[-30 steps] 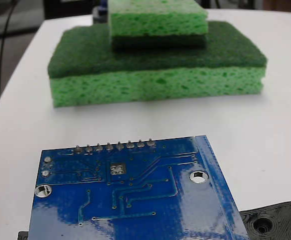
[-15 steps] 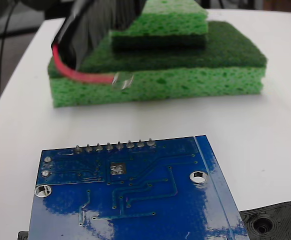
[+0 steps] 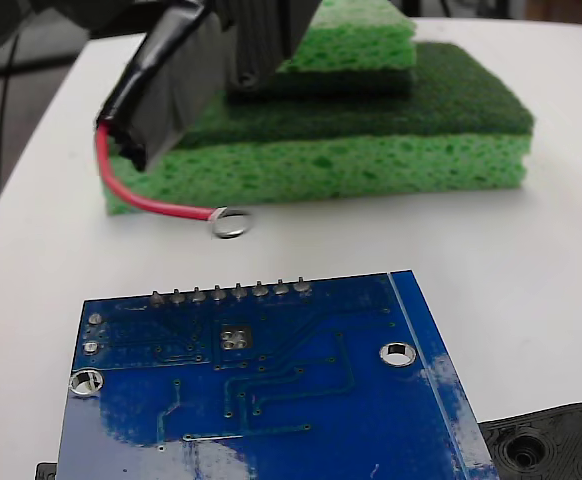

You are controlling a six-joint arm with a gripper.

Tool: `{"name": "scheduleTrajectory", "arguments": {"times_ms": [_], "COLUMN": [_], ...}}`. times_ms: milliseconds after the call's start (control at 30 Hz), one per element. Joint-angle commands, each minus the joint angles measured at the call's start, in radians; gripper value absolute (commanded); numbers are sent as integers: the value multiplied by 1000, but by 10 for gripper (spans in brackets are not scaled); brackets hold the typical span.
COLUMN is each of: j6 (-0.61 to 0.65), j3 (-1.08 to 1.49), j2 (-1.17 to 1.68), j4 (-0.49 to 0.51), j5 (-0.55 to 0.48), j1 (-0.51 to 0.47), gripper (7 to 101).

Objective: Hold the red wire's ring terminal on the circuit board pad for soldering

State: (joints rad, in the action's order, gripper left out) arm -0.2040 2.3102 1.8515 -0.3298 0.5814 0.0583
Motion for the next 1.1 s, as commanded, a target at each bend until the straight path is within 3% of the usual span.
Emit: {"name": "scheduleTrajectory", "arguments": {"times_ms": [33,233,1100], "j6": [2,3,2], "j3": [-8,52,2], "j2": [0,-9,-55], "j4": [15,110,35], "j5": [41,44,91], "j1": [26,43,37], "gripper": [1003,1003,1003]}}
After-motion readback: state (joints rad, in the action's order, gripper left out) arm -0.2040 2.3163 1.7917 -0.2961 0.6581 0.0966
